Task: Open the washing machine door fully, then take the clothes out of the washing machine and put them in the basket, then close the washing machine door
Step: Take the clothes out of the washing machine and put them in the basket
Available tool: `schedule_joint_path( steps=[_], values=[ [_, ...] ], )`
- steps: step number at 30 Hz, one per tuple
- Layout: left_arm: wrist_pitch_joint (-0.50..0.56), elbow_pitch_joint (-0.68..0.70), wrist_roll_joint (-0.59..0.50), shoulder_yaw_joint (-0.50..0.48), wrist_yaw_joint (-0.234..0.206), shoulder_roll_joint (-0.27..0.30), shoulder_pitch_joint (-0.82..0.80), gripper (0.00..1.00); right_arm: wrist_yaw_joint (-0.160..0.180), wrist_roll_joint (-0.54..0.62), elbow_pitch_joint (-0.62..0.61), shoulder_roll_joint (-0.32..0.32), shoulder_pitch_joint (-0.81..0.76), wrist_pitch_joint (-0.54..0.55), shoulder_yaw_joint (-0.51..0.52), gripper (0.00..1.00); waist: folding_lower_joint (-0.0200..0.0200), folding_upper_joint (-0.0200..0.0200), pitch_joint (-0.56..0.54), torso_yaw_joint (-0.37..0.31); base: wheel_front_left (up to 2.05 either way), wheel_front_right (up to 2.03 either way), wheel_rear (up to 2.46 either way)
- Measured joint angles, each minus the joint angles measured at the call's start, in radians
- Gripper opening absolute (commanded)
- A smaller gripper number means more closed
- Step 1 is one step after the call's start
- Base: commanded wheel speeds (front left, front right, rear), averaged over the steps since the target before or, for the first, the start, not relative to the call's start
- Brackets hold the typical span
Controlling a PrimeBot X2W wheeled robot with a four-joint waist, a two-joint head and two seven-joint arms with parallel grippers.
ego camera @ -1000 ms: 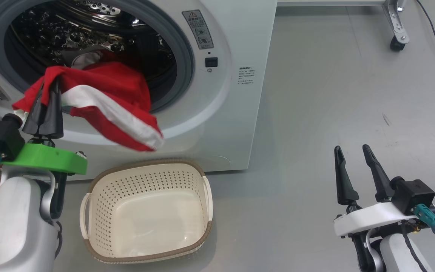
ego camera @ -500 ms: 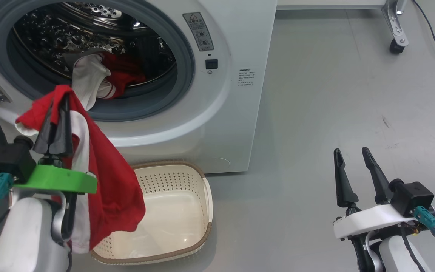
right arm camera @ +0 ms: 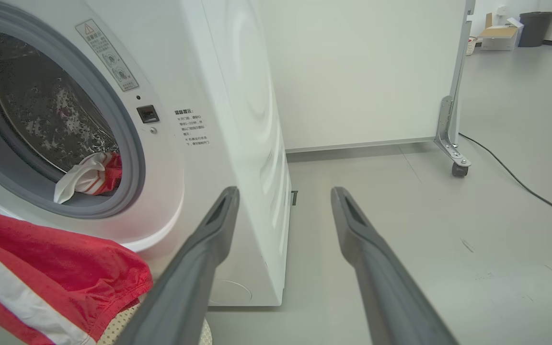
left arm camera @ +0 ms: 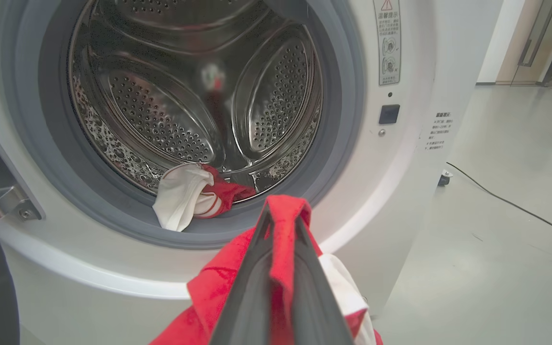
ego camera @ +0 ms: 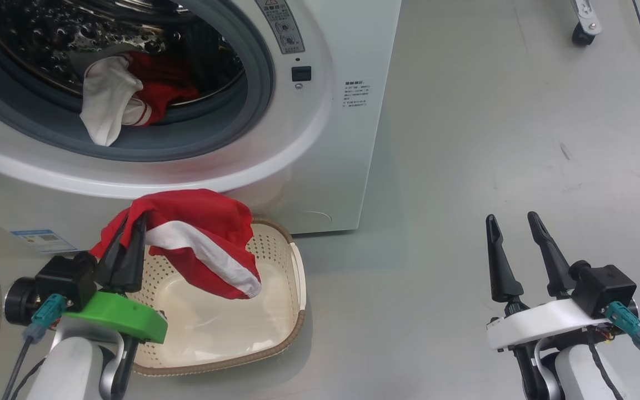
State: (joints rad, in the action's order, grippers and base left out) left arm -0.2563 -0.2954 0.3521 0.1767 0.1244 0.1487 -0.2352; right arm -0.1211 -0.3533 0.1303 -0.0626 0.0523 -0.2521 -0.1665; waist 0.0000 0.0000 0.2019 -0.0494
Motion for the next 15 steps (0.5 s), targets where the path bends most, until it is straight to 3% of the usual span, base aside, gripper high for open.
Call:
schedule_joint_path(
  steps=[15],
  values=[
    [0.029,-0.150,0.001,0.012,0.000,0.037,-0.054,0.00,0.000,0.012,-0.037,-0.001,0.052,0.000,-0.010,1.00,0.0000,0.0000,0.154,-0.056,0.00,0.00,0.00]
  ],
)
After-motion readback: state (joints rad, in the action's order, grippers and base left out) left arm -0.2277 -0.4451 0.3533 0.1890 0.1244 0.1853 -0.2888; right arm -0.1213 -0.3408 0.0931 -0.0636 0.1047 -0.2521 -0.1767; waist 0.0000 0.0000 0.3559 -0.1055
